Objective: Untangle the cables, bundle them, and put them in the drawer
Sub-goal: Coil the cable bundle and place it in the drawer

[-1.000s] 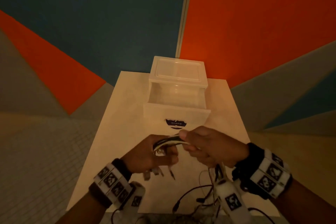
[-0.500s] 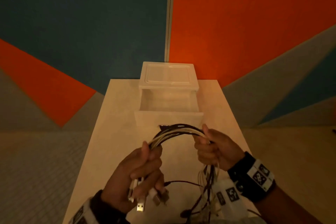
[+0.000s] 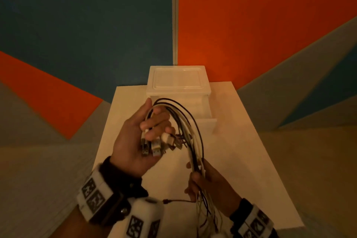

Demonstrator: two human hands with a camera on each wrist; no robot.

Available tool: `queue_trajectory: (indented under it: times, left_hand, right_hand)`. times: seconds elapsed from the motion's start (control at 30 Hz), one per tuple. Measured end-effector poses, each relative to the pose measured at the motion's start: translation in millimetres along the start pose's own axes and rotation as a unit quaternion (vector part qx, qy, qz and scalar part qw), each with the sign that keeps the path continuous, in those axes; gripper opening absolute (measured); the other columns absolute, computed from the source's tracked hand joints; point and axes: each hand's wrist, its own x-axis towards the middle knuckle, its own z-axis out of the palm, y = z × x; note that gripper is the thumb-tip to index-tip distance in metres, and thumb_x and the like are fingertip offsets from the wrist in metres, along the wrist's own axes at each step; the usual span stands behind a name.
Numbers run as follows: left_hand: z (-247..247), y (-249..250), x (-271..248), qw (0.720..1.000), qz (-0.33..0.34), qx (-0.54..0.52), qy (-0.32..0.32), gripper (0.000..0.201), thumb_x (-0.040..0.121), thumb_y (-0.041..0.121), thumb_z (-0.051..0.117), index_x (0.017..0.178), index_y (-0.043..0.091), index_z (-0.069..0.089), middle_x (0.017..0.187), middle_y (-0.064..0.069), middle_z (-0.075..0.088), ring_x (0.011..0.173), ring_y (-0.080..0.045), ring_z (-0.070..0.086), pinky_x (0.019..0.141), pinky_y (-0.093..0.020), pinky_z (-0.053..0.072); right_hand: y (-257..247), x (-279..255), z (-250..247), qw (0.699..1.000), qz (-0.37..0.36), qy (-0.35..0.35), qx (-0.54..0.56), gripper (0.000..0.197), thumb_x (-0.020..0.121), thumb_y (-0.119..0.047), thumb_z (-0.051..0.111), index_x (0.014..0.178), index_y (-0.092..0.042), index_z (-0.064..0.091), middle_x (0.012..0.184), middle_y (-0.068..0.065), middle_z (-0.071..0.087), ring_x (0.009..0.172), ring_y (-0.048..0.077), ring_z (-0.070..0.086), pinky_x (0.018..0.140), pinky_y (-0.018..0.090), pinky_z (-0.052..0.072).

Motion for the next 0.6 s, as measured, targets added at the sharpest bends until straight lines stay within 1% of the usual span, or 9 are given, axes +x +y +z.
queue_trajectory:
  times: [0.07,0.17,0.23,0.3,0.37,0.4,0.47,0.53,0.6]
  left_hand:
    - [-4,9,6,1.000,0.015,-0.010,0.004,0.029,0.104,0.037,0.030,0.084,0.018,0.039,0.053,0.010,0.027,0.042,-0.010,0.034,0.074,-0.020,0.041]
    - [-9,22,13,0.998,0.044,-0.046,0.028,0.024,0.103,0.034,0.033,0.085,0.020,0.038,0.056,0.011,0.028,0.045,-0.008,0.034,0.074,-0.024,0.046]
    - [-15,29,16,0.995,0.057,-0.068,0.052,0.021,0.102,0.031,0.039,0.085,0.019,0.038,0.056,0.010,0.030,0.044,-0.010,0.041,0.071,-0.029,0.050]
    - [-23,35,19,0.993,0.064,-0.079,0.064,0.019,0.101,0.029,0.041,0.084,0.021,0.038,0.056,0.011,0.031,0.045,-0.010,0.043,0.071,-0.030,0.051]
    - [-31,35,21,0.992,0.077,-0.065,0.074,0.020,0.101,0.029,0.041,0.083,0.022,0.036,0.057,0.012,0.031,0.047,-0.009,0.042,0.074,-0.027,0.049]
    - [-34,33,23,0.992,0.090,-0.037,0.084,0.022,0.101,0.030,0.040,0.081,0.022,0.036,0.056,0.011,0.032,0.048,-0.008,0.041,0.076,-0.026,0.047]
    - [-41,25,26,0.982,0.128,0.077,0.120,0.031,0.102,0.033,0.039,0.073,0.020,0.039,0.057,0.005,0.028,0.052,-0.011,0.037,0.080,-0.028,0.044]
    - [-46,14,28,0.947,0.155,0.239,0.151,0.040,0.102,0.036,0.036,0.066,0.018,0.039,0.062,-0.003,0.021,0.055,-0.017,0.036,0.078,-0.033,0.044]
    - [-49,0,26,0.901,0.158,0.373,0.154,0.040,0.101,0.034,0.035,0.067,0.014,0.037,0.061,-0.008,0.025,0.053,-0.022,0.044,0.074,-0.039,0.046]
  right_hand:
    - [2,-1,5,0.997,0.007,0.040,-0.065,0.053,0.088,-0.039,0.061,0.125,-0.005,0.043,0.068,0.006,0.050,0.056,0.022,0.049,0.073,0.046,0.049]
    - [4,-5,12,0.978,0.030,0.078,-0.190,0.041,0.093,-0.046,0.048,0.119,-0.015,0.050,0.063,-0.008,0.045,0.051,0.010,0.039,0.054,0.030,0.040]
    - [3,-6,16,0.950,0.039,0.080,-0.299,0.034,0.098,-0.043,0.039,0.118,-0.019,0.052,0.059,-0.009,0.043,0.046,0.003,0.036,0.051,0.022,0.032]
    - [-1,-7,19,0.913,0.036,0.061,-0.402,0.029,0.100,-0.041,0.035,0.120,-0.025,0.048,0.060,-0.007,0.044,0.046,0.003,0.040,0.051,0.018,0.032]
    - [-6,-8,22,0.874,0.044,0.039,-0.482,0.020,0.101,-0.041,0.032,0.117,-0.032,0.039,0.061,-0.006,0.045,0.050,0.007,0.043,0.051,0.019,0.035]
    - [-9,-8,23,0.862,0.053,0.025,-0.503,0.025,0.100,-0.043,0.031,0.120,-0.031,0.038,0.063,-0.005,0.049,0.053,0.009,0.047,0.052,0.020,0.038]
    - [-18,-7,24,0.842,0.076,-0.020,-0.534,0.041,0.098,-0.050,0.029,0.128,-0.026,0.042,0.076,0.001,0.062,0.062,0.013,0.055,0.060,0.027,0.045]
    - [-30,-5,25,0.840,0.108,-0.070,-0.528,0.042,0.099,-0.049,0.032,0.127,-0.022,0.047,0.089,0.008,0.066,0.071,0.020,0.057,0.068,0.034,0.047]
    - [-46,-2,27,0.846,0.142,-0.118,-0.500,0.041,0.099,-0.047,0.036,0.123,-0.018,0.051,0.097,0.012,0.065,0.077,0.023,0.056,0.073,0.036,0.046]
